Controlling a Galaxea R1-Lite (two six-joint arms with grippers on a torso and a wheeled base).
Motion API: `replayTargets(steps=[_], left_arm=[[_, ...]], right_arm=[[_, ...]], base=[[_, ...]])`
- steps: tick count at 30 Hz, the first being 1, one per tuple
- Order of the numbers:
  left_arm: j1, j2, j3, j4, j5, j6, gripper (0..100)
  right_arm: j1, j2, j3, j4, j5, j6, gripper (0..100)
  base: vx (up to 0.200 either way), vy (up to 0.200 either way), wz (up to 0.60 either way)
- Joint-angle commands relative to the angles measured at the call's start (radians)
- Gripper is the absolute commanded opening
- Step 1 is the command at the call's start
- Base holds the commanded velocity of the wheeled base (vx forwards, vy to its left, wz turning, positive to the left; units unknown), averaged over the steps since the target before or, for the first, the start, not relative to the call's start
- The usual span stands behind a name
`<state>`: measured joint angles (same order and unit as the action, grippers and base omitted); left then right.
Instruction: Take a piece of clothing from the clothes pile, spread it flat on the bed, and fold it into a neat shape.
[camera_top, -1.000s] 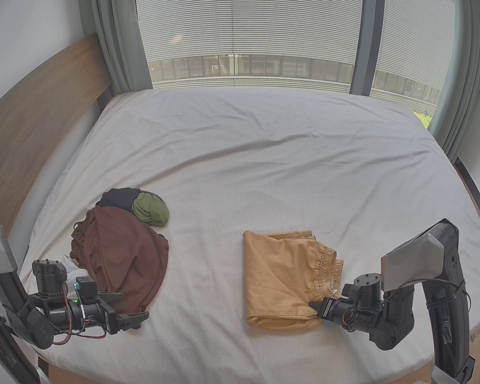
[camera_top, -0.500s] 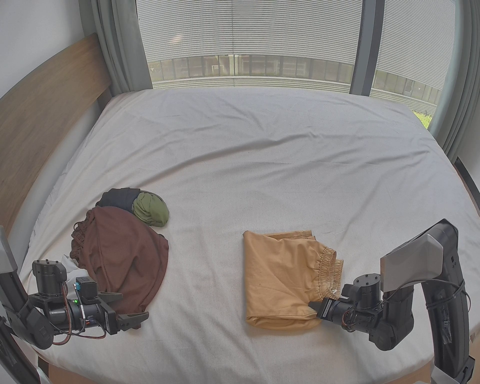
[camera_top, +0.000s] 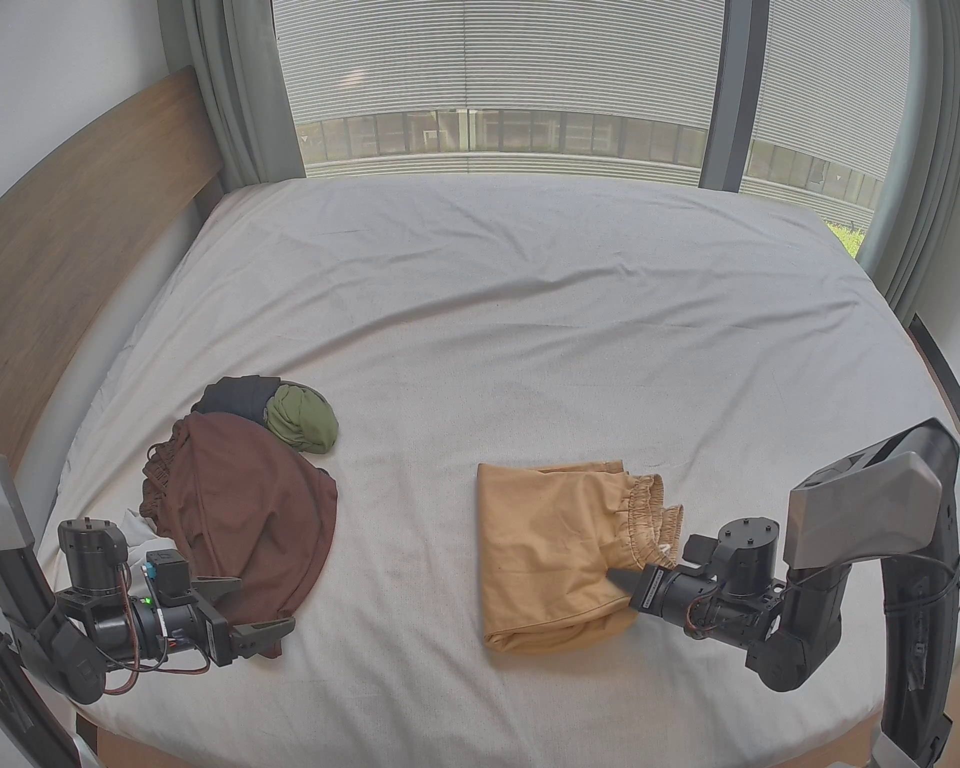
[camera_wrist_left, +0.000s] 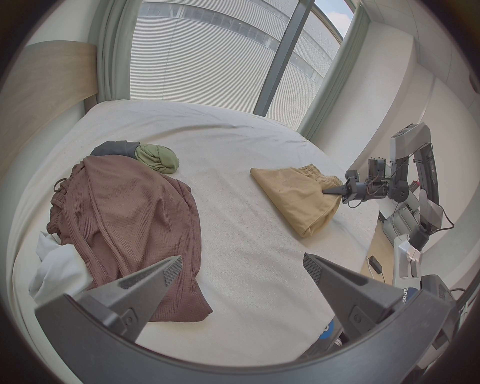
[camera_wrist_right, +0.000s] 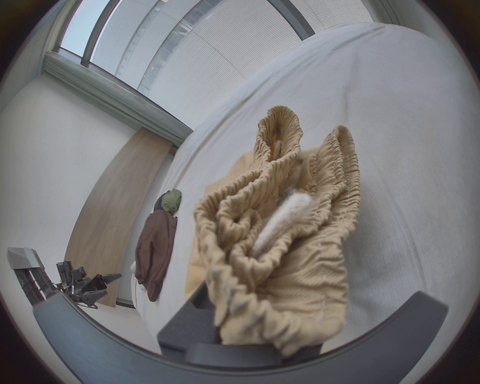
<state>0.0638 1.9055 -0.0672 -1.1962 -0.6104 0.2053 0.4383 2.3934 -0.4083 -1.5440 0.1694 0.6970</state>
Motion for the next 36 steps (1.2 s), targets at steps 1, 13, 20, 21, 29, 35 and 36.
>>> replayTargets(steps=[1, 13, 20, 21, 29, 35, 36], left_arm=[[0.001, 0.004, 0.009, -0.003, 0.0, 0.0, 100], [0.001, 0.003, 0.01, -0.003, -0.006, 0.002, 100], [-0.001, 0.003, 0.017, -0.005, -0.006, 0.003, 100], [-0.001, 0.003, 0.017, -0.005, -0.006, 0.003, 100], [-0.001, 0.001, 0.018, -0.005, -0.006, 0.003, 100], [-0.001, 0.001, 0.018, -0.005, -0.008, 0.003, 100], [-0.001, 0.001, 0.018, -0.005, -0.009, 0.003, 100]], right_arm=[[0.013, -0.072, -0.001, -0.001, 0.002, -0.001, 0], [0.042, -0.192, -0.023, 0.001, 0.035, -0.007, 0], [0.066, -0.243, -0.049, 0.002, 0.039, -0.013, 0], [0.069, -0.247, -0.053, 0.002, 0.041, -0.014, 0], [0.071, -0.289, -0.139, 0.01, 0.087, -0.016, 0], [0.068, -0.283, -0.204, 0.015, 0.091, -0.016, 0], [0.066, -0.283, -0.208, 0.015, 0.093, -0.016, 0]], base=[[0.0, 0.0, 0.0], [0.0, 0.0, 0.0], [0.0, 0.0, 0.0], [0.0, 0.0, 0.0], [0.0, 0.0, 0.0], [0.0, 0.0, 0.0], [0.0, 0.0, 0.0]])
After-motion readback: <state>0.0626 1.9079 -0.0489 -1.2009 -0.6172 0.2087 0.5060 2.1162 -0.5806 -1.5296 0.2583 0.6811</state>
